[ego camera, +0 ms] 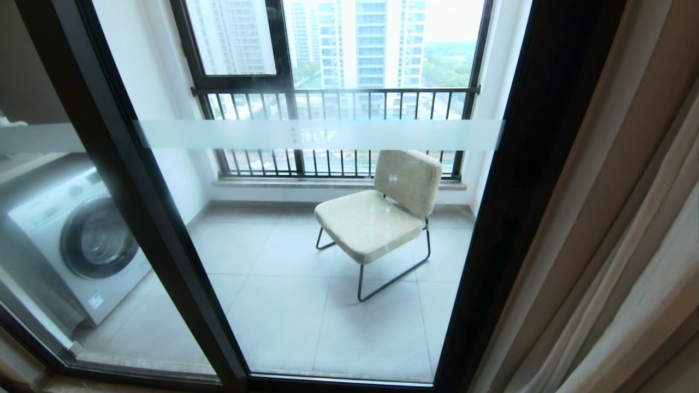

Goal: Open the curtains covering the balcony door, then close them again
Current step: Close the inner curtains on both sides

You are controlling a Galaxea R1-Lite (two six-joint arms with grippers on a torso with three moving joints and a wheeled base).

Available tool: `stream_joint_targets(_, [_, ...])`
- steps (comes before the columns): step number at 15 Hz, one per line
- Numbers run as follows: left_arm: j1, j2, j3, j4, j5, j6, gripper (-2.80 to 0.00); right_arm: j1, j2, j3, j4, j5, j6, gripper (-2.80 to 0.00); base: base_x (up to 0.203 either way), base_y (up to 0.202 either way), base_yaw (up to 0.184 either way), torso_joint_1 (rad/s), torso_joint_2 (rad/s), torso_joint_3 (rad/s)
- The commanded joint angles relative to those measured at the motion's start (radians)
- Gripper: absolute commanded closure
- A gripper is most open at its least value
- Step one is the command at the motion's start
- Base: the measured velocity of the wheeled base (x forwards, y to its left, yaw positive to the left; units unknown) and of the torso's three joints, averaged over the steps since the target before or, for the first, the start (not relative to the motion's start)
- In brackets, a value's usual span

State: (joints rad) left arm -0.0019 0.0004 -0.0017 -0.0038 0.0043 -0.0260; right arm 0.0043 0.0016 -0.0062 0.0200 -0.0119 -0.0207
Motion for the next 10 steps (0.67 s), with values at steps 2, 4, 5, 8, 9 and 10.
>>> stream_joint_targets(2, [0.000,0.000,0.000,-0.001,0.000,0.000,0.00,0.000,0.000,0.000,0.000,0.000,-0.001,0.00,0.000,0.000,0.000,0.000,0.00,0.000])
stream_joint_targets(4, [0.000,0.000,0.000,-0.001,0.000,0.000,0.00,0.000,0.000,0.000,0.000,0.000,-0.001,0.00,0.000,0.000,0.000,0.000,0.00,0.000])
stream_joint_targets(5, [0.000,0.000,0.000,-0.001,0.000,0.000,0.00,0.000,-0.001,0.000,0.000,0.000,-0.001,0.00,0.000,0.000,0.000,0.000,0.00,0.000])
stream_joint_targets(8, [0.000,0.000,0.000,-0.001,0.000,0.000,0.00,0.000,-0.002,0.000,0.000,0.001,-0.001,0.00,0.000,0.000,0.000,0.000,0.00,0.000])
stream_joint_targets(9, [0.000,0.000,0.000,-0.001,0.000,0.000,0.00,0.000,-0.001,0.000,0.000,0.000,-0.001,0.00,0.000,0.000,0.000,0.000,0.00,0.000])
stream_joint_targets(10, [0.000,0.000,0.000,-0.001,0.000,0.000,0.00,0.000,0.000,0.000,0.000,0.000,-0.001,0.00,0.000,0.000,0.000,0.000,0.00,0.000])
